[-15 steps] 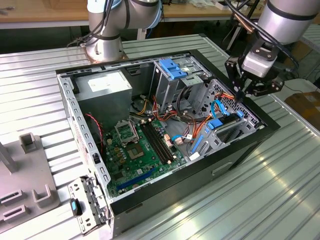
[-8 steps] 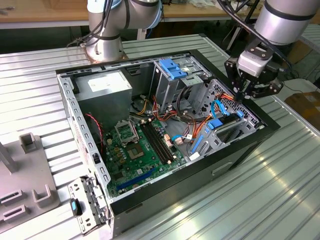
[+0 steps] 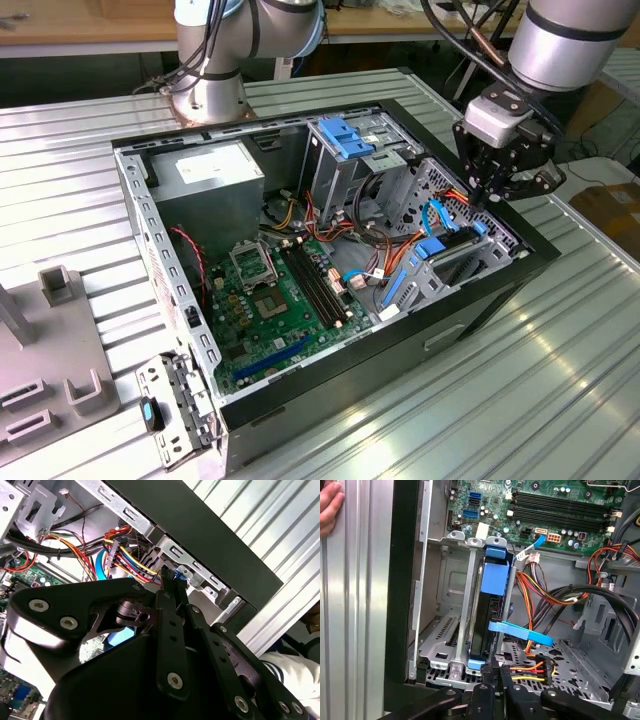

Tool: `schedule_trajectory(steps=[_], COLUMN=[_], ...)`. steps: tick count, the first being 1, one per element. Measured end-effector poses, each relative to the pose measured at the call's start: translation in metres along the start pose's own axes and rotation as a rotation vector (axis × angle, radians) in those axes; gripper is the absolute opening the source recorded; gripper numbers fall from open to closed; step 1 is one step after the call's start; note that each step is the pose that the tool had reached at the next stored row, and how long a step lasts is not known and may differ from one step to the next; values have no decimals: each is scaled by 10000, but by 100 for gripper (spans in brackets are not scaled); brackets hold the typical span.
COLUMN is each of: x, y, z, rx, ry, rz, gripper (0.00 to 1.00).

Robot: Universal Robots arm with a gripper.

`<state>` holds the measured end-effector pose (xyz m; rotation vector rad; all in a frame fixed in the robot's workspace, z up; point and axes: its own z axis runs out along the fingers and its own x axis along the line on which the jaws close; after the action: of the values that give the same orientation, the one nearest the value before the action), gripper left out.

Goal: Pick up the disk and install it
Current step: 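Insert the second disk wire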

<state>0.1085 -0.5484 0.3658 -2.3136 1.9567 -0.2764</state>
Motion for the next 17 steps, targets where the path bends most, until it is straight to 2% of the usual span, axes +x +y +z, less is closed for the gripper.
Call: schedule_trajectory(steps=[3,5,6,8,10,12,17], x=[0,-1,5,14,30,36,34], y=[1,60,127,163,192,214,249], z=[-1,-10,-7,4,27,44,82], rx=[2,116,181,199,343,444,473], ry=[-8,-105,-164,-183,-194,-204,-198], rz=[2,30,46,52,63,73,71], gripper=[16,16,16,16,16,16,16])
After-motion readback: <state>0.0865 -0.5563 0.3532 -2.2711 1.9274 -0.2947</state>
